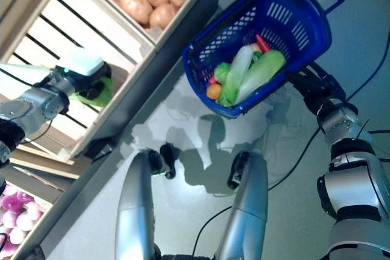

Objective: Put vegetables into the basket

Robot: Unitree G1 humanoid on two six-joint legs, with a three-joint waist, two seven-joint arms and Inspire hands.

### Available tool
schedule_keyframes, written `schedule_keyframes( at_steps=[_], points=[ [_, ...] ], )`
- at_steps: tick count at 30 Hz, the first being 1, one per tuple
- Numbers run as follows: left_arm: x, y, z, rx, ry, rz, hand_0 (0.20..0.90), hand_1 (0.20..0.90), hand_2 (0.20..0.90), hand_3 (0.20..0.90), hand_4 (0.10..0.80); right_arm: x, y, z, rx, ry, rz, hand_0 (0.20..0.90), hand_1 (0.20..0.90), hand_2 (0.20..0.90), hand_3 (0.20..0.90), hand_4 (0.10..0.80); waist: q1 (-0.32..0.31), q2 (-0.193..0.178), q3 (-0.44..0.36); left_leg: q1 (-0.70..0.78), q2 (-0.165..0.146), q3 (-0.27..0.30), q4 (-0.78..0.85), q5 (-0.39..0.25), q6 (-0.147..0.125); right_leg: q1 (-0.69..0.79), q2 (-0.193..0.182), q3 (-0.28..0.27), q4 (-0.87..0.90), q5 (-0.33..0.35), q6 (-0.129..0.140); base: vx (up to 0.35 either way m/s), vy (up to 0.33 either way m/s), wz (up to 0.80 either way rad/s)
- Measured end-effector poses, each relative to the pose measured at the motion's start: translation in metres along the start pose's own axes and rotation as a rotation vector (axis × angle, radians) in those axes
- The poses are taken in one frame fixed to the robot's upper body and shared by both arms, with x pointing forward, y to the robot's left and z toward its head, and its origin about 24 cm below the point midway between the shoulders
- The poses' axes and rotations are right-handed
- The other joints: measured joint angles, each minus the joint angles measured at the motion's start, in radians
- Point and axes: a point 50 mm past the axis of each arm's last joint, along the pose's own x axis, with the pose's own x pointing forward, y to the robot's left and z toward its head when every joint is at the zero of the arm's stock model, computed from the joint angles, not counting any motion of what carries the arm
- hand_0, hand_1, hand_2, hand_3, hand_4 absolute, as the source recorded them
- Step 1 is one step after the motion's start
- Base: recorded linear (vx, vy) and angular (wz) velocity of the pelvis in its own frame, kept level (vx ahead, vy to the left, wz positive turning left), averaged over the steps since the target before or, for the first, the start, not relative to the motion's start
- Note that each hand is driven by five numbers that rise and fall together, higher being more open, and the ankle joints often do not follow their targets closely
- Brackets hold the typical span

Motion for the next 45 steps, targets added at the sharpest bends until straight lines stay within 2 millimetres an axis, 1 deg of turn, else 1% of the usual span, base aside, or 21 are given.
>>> schedule_keyframes(
  at_steps=[2, 5, 8, 12, 14, 17, 19, 20, 22, 24, 26, 27, 29, 31, 33, 34, 36, 39, 41, 43, 45],
  points=[
    [-0.003, 0.0, 0.0, -0.016, -0.026, 0.032, 0.3, 0.3, 0.3, 0.3, 0.4, 0.0, 0.0, -0.002, -0.004, 0.005, 0.016, 0.9, 0.9, 0.9, 0.9, 0.8, 0.0, -0.006, -0.001, 0.062, -0.001, 0.013, -0.036, 0.0, 0.0, 0.056, 0.004, -0.002, -0.038, 0.004, 0.005, 0.077, -0.014, -0.07],
    [-0.005, 0.012, -0.003, -0.086, -0.033, 0.132, 0.3, 0.3, 0.3, 0.3, 0.4, -0.002, 0.0, -0.007, -0.01, 0.016, 0.035, 0.9, 0.9, 0.9, 0.9, 0.8, 0.0, -0.016, -0.003, 0.127, -0.004, 0.017, -0.078, 0.0, -0.001, 0.126, 0.006, -0.014, -0.08, 0.005, 0.005, 0.082, -0.026, -0.01],
    [-0.013, 0.022, -0.012, -0.117, -0.04, 0.206, 0.3, 0.3, 0.3, 0.3, 0.4, -0.003, 0.0, -0.012, -0.062, 0.037, 0.054, 0.9, 0.9, 0.9, 0.9, 0.8, -0.001, -0.035, -0.006, 0.197, -0.007, 0.023, -0.122, 0.007, -0.011, 0.195, 0.008, -0.027, -0.121, 0.009, 0.012, 0.063, -0.046, -0.01],
    [-0.021, 0.026, -0.016, -0.239, -0.034, 0.288, 0.3, 0.3, 0.3, 0.3, 0.4, -0.006, -0.002, -0.019, -0.121, 0.052, 0.078, 0.9, 0.9, 0.9, 0.9, 0.8, 0.005, -0.048, -0.014, 0.304, -0.013, 0.035, -0.186, 0.011, -0.018, 0.298, 0.006, -0.047, -0.177, 0.011, 0.017, 0.033, -0.046, -0.02],
    [-0.027, 0.029, -0.021, -0.329, -0.012, 0.358, 0.3, 0.3, 0.3, 0.3, 0.4, -0.007, 0.003, -0.032, -0.128, 0.058, 0.115, 0.9, 0.9, 0.9, 0.9, 0.8, 0.006, -0.074, -0.032, 0.342, -0.02, 0.04, -0.231, 0.024, -0.026, 0.329, 0.006, -0.053, -0.206, 0.013, 0.019, -0.014, -0.059, 0.03],
    [-0.039, 0.031, -0.024, -0.474, 0.011, 0.46, 0.3, 0.3, 0.3, 0.3, 0.4, -0.014, 0.019, -0.064, -0.161, 0.067, 0.208, 0.9, 0.9, 0.9, 0.9, 0.8, 0.006, -0.113, -0.055, 0.413, -0.026, 0.04, -0.318, 0.054, -0.04, 0.399, 0.013, -0.08, -0.268, 0.02, 0.014, -0.022, -0.075, 0.07],
    [-0.043, 0.027, -0.023, -0.568, 0.02, 0.502, 0.3, 0.3, 0.3, 0.3, 0.4, -0.018, 0.03, -0.081, -0.163, 0.067, 0.257, 0.9, 0.9, 0.9, 0.9, 0.8, 0.005, -0.121, -0.073, 0.455, -0.032, 0.04, -0.376, 0.075, -0.045, 0.441, 0.018, -0.1, -0.314, 0.031, 0.013, 0.008, -0.074, 0.07],
    [-0.042, 0.025, -0.02, -0.618, 0.022, 0.52, 0.3, 0.3, 0.3, 0.3, 0.4, -0.02, 0.034, -0.089, -0.182, 0.07, 0.276, 0.9, 0.9, 0.9, 0.9, 0.8, 0.008, -0.121, -0.082, 0.475, -0.039, 0.041, -0.409, 0.086, -0.048, 0.46, 0.022, -0.106, -0.339, 0.038, 0.015, 0.017, -0.08, 0.01],
    [-0.042, 0.019, -0.016, -0.764, 0.042, 0.576, 0.3, 0.3, 0.3, 0.3, 0.4, -0.022, 0.051, -0.1, -0.23, 0.069, 0.304, 0.9, 0.9, 0.9, 0.9, 0.8, 0.019, -0.121, -0.085, 0.543, -0.04, 0.057, -0.49, 0.117, -0.051, 0.511, 0.039, -0.11, -0.411, 0.067, 0.017, 0.078, -0.106, -0.13],
    [-0.041, 0.009, -0.007, -0.916, 0.056, 0.608, 0.3, 0.3, 0.3, 0.3, 0.4, -0.027, 0.067, -0.114, -0.275, 0.074, 0.338, 0.9, 0.9, 0.9, 0.9, 0.8, 0.019, -0.121, -0.092, 0.647, -0.046, 0.067, -0.621, 0.167, -0.056, 0.606, 0.064, -0.131, -0.522, 0.106, 0.019, 0.144, -0.095, -0.1],
    [-0.047, -0.01, 0.008, -1.016, 0.051, 0.598, 0.3, 0.3, 0.3, 0.3, 0.4, -0.04, 0.081, -0.131, -0.309, 0.079, 0.415, 0.9, 0.9, 0.9, 0.9, 0.8, 0.021, -0.125, -0.169, 0.722, -0.046, 0.078, -0.75, 0.207, -0.066, 0.665, 0.096, -0.147, -0.631, 0.141, 0.024, 0.162, -0.06, -0.13],
    [-0.049, -0.013, 0.011, -1.034, 0.046, 0.597, 0.3, 0.3, 0.3, 0.3, 0.4, -0.044, 0.084, -0.133, -0.303, 0.075, 0.432, 0.9, 0.9, 0.9, 0.9, 0.8, 0.02, -0.123, -0.176, 0.751, -0.047, 0.082, -0.784, 0.219, -0.069, 0.693, 0.106, -0.15, -0.663, 0.152, 0.026, 0.124, -0.035, -0.1],
    [-0.055, -0.025, 0.026, -1.097, 0.026, 0.577, 0.3, 0.3, 0.3, 0.3, 0.4, -0.052, 0.089, -0.14, -0.302, 0.074, 0.469, 0.9, 0.9, 0.9, 0.9, 0.8, 0.019, -0.125, -0.223, 0.838, -0.049, 0.091, -0.884, 0.245, -0.072, 0.773, 0.125, -0.16, -0.755, 0.178, 0.036, 0.182, -0.025, -0.09],
    [-0.06, -0.042, 0.044, -1.261, 0.035, 0.574, 0.3, 0.3, 0.3, 0.3, 0.4, -0.059, 0.087, -0.147, -0.308, 0.088, 0.483, 0.9, 0.9, 0.9, 0.9, 0.8, 0.019, -0.118, -0.285, 0.917, -0.058, 0.092, -0.987, 0.27, -0.071, 0.849, 0.15, -0.165, -0.858, 0.214, 0.053, 0.15, -0.018, -0.09],
    [-0.062, -0.047, 0.057, -1.383, 0.014, 0.573, 0.3, 0.3, 0.3, 0.3, 0.4, -0.063, 0.091, -0.148, -0.316, 0.084, 0.519, 0.9, 0.9, 0.9, 0.9, 0.8, 0.016, -0.117, -0.307, 0.974, -0.065, 0.095, -1.037, 0.274, -0.069, 0.92, 0.158, -0.178, -0.94, 0.242, 0.067, 0.137, -0.019, -0.04],
    [-0.063, -0.048, 0.061, -1.421, 0.007, 0.572, 0.3, 0.3, 0.3, 0.3, 0.4, -0.065, 0.092, -0.149, -0.328, 0.084, 0.532, 0.9, 0.9, 0.9, 0.9, 0.8, 0.015, -0.118, -0.319, 0.984, -0.07, 0.094, -1.051, 0.278, -0.065, 0.933, 0.16, -0.178, -0.964, 0.252, 0.074, 0.162, -0.019, 0.04],
    [-0.066, -0.051, 0.072, -1.593, -0.041, 0.548, 0.3, 0.3, 0.3, 0.3, 0.4, -0.07, 0.096, -0.152, -0.341, 0.099, 0.572, 0.9, 0.9, 0.9, 0.9, 0.8, 0.015, -0.121, -0.341, 1.027, -0.082, 0.096, -1.102, 0.289, -0.056, 0.999, 0.169, -0.184, -1.066, 0.295, 0.089, 0.152, -0.019, 0.05],
    [-0.067, -0.047, 0.082, -1.756, -0.13, 0.534, 0.3, 0.3, 0.3, 0.3, 0.4, -0.077, 0.106, -0.16, -0.314, 0.152, 0.668, 0.9, 0.9, 0.9, 0.9, 0.8, 0.019, -0.135, -0.362, 1.065, -0.098, 0.096, -1.155, 0.299, -0.05, 1.077, 0.181, -0.19, -1.204, 0.357, 0.102, 0.108, -0.028, 0.02],
    [-0.066, -0.043, 0.086, -1.816, -0.174, 0.541, 0.3, 0.3, 0.3, 0.3, 0.4, -0.081, 0.114, -0.168, -0.267, 0.204, 0.717, 0.9, 0.9, 0.9, 0.9, 0.8, 0.021, -0.15, -0.376, 1.08, -0.11, 0.091, -1.186, 0.311, -0.047, 1.111, 0.182, -0.192, -1.265, 0.383, 0.11, 0.079, -0.036, 0.1],
    [-0.065, -0.039, 0.09, -1.833, -0.207, 0.529, 0.3, 0.3, 0.3, 0.3, 0.4, -0.085, 0.119, -0.175, -0.242, 0.238, 0.746, 0.9, 0.9, 0.9, 0.9, 0.8, 0.025, -0.159, -0.385, 1.086, -0.114, 0.09, -1.195, 0.311, -0.047, 1.128, 0.183, -0.192, -1.298, 0.396, 0.112, 0.077, -0.035, 0.05],
    [-0.065, -0.036, 0.092, -1.842, -0.239, 0.518, 0.3, 0.3, 0.3, 0.3, 0.4, -0.09, 0.123, -0.183, -0.173, 0.299, 0.791, 0.9, 0.9, 0.9, 0.9, 0.8, 0.033, -0.166, -0.39, 1.101, -0.117, 0.09, -1.206, 0.313, -0.048, 1.15, 0.185, -0.194, -1.322, 0.404, 0.115, 0.078, -0.038, 0.02]
  ],
)
